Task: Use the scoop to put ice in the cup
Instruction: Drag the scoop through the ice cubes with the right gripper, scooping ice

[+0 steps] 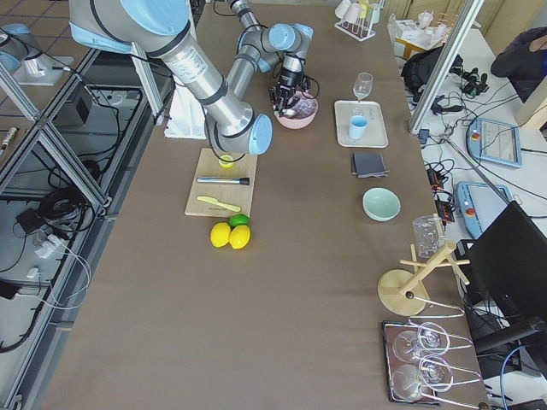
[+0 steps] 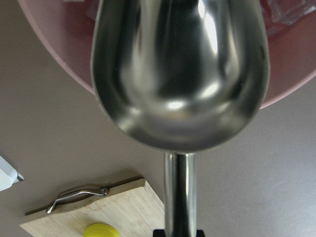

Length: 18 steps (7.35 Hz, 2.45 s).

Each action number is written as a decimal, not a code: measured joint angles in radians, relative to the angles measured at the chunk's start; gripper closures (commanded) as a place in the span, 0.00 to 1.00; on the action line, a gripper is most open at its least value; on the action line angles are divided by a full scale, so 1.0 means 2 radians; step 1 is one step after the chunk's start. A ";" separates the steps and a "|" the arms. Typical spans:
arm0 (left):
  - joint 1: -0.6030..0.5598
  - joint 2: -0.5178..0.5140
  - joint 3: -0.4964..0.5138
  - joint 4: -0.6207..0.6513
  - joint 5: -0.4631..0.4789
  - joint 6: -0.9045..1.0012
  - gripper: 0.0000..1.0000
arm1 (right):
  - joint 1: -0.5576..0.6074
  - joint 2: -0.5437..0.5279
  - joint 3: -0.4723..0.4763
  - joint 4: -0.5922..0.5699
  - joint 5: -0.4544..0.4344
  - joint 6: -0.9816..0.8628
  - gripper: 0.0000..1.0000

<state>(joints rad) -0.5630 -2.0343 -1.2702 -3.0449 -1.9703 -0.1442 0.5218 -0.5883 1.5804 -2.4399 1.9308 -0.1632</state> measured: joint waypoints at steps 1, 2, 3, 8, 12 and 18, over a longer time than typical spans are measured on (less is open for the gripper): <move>0.000 0.000 0.000 0.000 0.000 0.000 0.02 | -0.001 -0.005 0.001 0.011 0.000 -0.003 1.00; 0.000 0.000 0.000 0.000 0.000 0.000 0.02 | -0.003 -0.010 0.002 0.024 0.001 -0.007 1.00; 0.000 0.001 0.000 0.000 0.000 0.000 0.02 | -0.004 -0.014 0.004 0.034 0.001 -0.010 1.00; -0.003 0.004 -0.001 -0.002 -0.004 0.001 0.02 | -0.005 -0.076 0.091 0.071 0.002 -0.049 1.00; -0.007 0.005 -0.002 0.000 -0.006 0.001 0.02 | -0.005 -0.122 0.117 0.145 0.002 -0.059 1.00; -0.007 0.005 -0.002 0.001 -0.005 0.000 0.02 | -0.004 -0.168 0.148 0.224 0.009 -0.070 1.00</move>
<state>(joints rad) -0.5768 -2.0249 -1.2732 -3.0421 -1.9807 -0.1439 0.5139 -0.9239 1.8762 -1.9913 1.9480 -0.3036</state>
